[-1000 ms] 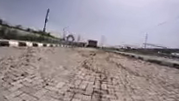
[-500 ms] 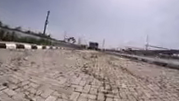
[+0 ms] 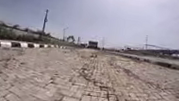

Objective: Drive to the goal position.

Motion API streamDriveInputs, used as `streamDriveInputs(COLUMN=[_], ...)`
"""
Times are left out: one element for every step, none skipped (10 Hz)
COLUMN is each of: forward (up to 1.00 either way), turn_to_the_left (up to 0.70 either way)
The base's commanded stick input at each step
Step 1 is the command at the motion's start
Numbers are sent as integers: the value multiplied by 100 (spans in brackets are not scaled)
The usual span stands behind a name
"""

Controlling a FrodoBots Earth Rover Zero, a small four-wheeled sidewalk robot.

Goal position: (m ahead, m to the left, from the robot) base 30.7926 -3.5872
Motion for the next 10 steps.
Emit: streamDriveInputs(forward=[100, 100, 100, 100, 100, 100, 100, 100, 100, 100], turn_to_the_left=[0, 0, 0, 0, 0, 0, 0, 0, 0, 0])
